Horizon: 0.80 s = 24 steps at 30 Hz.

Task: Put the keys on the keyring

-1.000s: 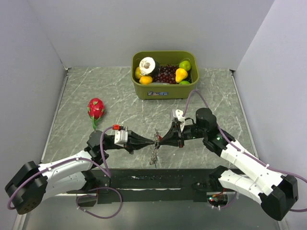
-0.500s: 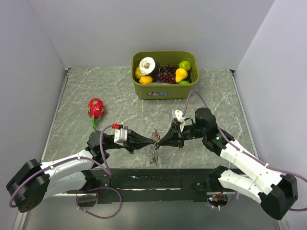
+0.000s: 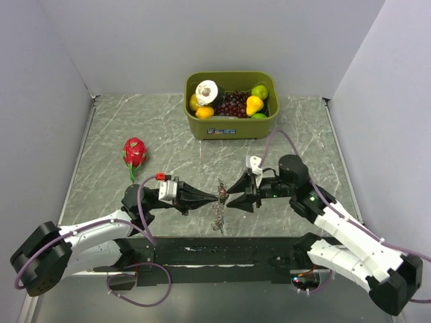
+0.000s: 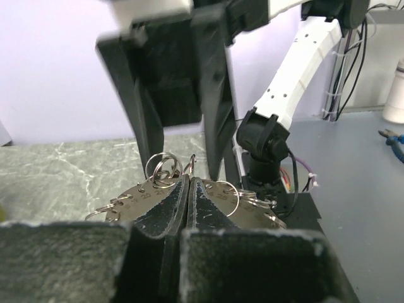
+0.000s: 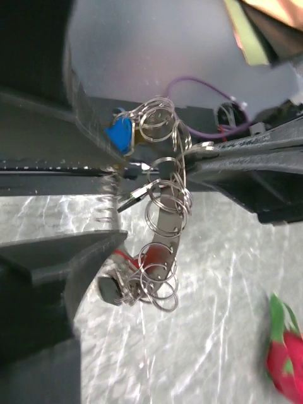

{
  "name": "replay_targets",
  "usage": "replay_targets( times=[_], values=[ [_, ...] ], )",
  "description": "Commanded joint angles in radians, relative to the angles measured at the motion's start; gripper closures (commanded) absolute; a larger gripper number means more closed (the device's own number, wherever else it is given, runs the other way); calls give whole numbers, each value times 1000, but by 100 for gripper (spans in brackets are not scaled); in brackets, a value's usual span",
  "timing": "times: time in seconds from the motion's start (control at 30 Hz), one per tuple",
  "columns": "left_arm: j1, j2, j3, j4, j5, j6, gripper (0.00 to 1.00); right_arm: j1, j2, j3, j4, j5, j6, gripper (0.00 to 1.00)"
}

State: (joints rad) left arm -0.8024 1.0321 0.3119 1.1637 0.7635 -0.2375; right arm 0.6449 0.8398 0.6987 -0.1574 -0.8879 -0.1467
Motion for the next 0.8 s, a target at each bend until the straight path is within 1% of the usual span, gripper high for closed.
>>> replay_targets(
  times=[0.0,0.17,0.23,0.27,0.3,0.4,0.43,0.6,0.77],
  values=[
    [-4,-46,42,-33,5,76,99,2,-117,27,2,72,-16,39],
    [-4,-67,47,-116,-4,124,99,2,-133,76,19,24,-8,36],
    [-4,-67,49,-128,-4,124,99,4,-119,82,67,-35,18,37],
    [-4,-64,49,-128,-3,124,99,7,-98,93,81,-54,25,39],
    [-4,-61,50,-130,0,124,99,15,-84,99,90,-62,33,48],
    [-4,-52,49,-118,5,116,99,53,-18,130,81,-53,16,56],
    [-4,-52,47,-107,5,115,99,65,-2,134,73,-48,12,58],
    [-4,-41,49,-95,13,104,99,93,61,134,93,-28,7,58],
    [-4,-46,50,-98,17,104,99,96,85,127,96,1,1,55]
  ],
)
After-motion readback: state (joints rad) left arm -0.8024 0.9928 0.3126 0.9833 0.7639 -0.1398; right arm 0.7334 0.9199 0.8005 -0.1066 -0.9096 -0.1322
